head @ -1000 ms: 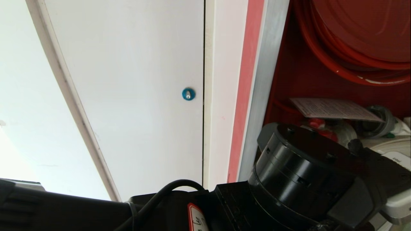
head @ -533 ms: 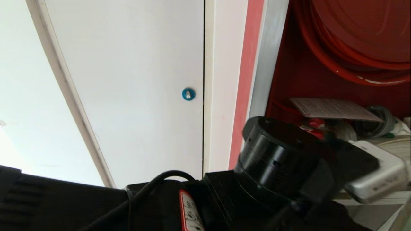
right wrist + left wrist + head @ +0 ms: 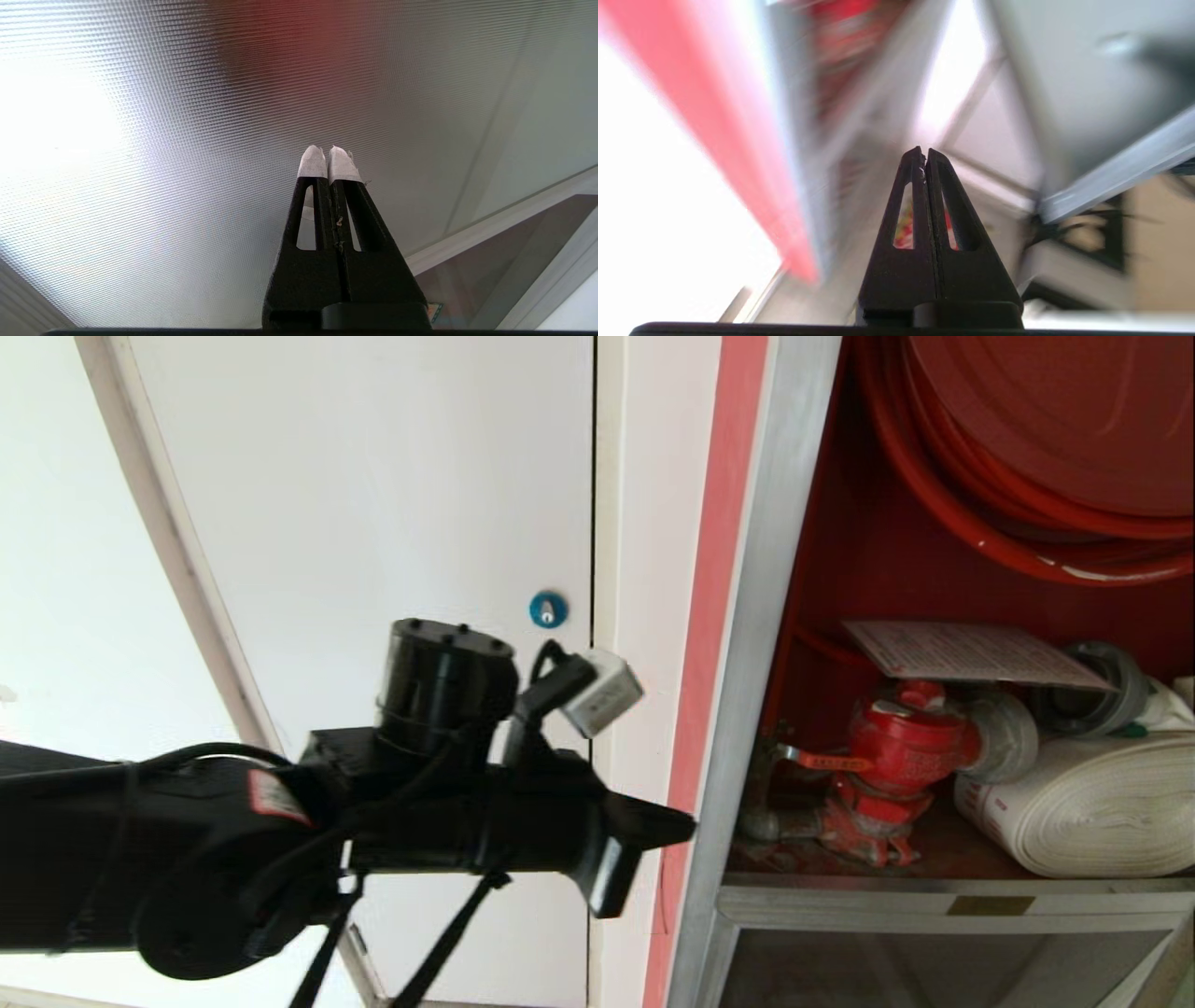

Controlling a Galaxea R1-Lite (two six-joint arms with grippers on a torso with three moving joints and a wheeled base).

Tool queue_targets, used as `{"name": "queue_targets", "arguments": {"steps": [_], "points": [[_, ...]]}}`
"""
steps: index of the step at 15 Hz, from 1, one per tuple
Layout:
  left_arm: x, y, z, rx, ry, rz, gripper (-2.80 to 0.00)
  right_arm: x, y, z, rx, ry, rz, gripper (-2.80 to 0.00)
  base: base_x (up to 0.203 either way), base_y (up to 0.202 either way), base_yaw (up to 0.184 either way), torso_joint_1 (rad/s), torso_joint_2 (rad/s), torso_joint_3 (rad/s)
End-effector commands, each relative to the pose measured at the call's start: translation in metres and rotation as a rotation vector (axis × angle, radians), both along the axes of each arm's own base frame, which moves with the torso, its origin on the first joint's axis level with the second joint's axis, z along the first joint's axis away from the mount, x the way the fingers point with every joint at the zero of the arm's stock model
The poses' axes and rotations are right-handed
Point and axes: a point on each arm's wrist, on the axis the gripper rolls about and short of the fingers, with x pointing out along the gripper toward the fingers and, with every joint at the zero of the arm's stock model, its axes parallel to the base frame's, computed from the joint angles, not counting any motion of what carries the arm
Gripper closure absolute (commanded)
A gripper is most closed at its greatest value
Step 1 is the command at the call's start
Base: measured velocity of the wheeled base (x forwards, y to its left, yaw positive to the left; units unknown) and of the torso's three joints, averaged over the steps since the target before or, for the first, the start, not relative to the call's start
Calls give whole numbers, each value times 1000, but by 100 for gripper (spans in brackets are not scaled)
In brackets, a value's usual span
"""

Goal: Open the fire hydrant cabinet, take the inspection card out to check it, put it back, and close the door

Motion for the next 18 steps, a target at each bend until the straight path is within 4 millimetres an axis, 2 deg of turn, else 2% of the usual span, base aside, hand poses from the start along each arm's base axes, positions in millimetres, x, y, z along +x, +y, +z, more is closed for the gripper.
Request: {"name": "queue_targets", "arguments": {"steps": [1,3,6,9,11,14,17,18], "points": [[-9,50,11,-19,-41,105,0,0,0,-1,0,4,3,0,0,0,0,0,0,0],[-23,90,17,-30,-79,203,0,0,0,-1,0,4,1,0,0,0,0,0,0,0],[-62,148,17,-55,-145,375,0,0,0,-1,0,4,1,0,0,0,0,0,0,0],[-108,187,14,-91,-243,542,0,0,0,-1,0,4,2,0,0,0,0,0,0,0],[-142,201,9,-113,-318,634,0,0,0,-1,0,4,2,0,0,0,0,0,0,0],[-190,209,-2,-131,-388,694,0,0,0,-1,0,3,3,0,0,0,0,0,0,0],[-229,211,-17,-152,-447,712,0,0,0,-1,0,4,2,0,0,0,0,0,0,0],[-236,211,-23,-147,-438,722,0,0,0,-1,0,4,2,0,0,0,0,0,0,0]]}}
